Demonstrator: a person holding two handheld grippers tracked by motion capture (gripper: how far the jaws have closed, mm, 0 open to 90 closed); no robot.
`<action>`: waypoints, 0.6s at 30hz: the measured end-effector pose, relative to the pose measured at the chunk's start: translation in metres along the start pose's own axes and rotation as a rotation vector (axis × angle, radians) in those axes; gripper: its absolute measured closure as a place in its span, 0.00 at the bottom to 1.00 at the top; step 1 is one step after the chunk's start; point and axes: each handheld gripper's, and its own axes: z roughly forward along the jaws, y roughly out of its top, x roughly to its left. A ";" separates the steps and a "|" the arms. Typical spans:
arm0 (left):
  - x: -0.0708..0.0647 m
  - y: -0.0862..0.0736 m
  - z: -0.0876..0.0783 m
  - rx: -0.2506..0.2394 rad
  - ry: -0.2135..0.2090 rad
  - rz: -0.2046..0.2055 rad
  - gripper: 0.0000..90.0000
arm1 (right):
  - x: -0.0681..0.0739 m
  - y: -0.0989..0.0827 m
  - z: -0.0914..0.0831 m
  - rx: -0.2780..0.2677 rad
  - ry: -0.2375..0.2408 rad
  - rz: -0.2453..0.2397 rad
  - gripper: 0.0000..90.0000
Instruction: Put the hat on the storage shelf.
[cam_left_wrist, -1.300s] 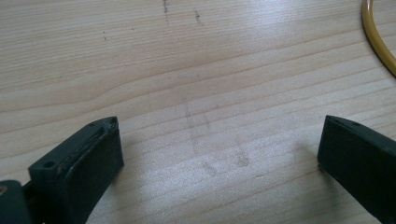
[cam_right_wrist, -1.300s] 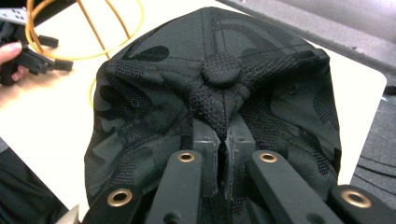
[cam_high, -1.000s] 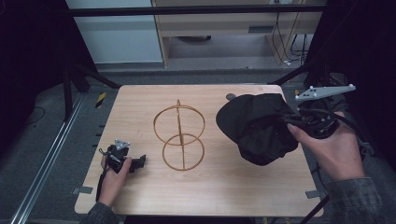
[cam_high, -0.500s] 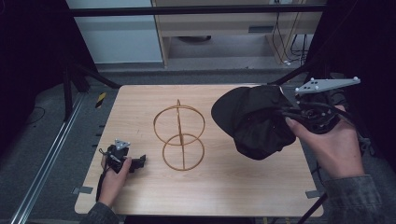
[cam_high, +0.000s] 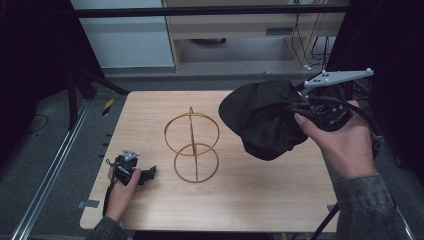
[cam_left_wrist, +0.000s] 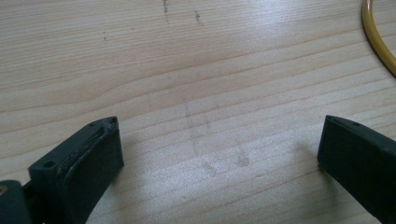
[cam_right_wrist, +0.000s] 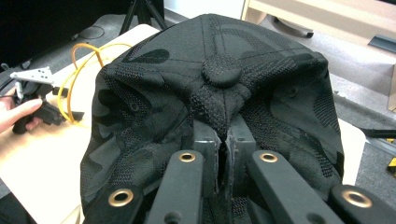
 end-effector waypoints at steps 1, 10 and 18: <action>0.000 0.000 0.000 0.000 0.000 0.000 0.00 | 0.001 0.002 0.001 -0.002 -0.001 0.001 0.95; 0.000 0.000 0.000 0.000 0.000 0.000 0.00 | 0.010 0.019 0.007 -0.029 0.010 -0.007 0.95; 0.000 0.000 0.000 0.000 0.000 0.000 0.00 | 0.020 0.032 0.017 -0.043 0.032 -0.024 0.95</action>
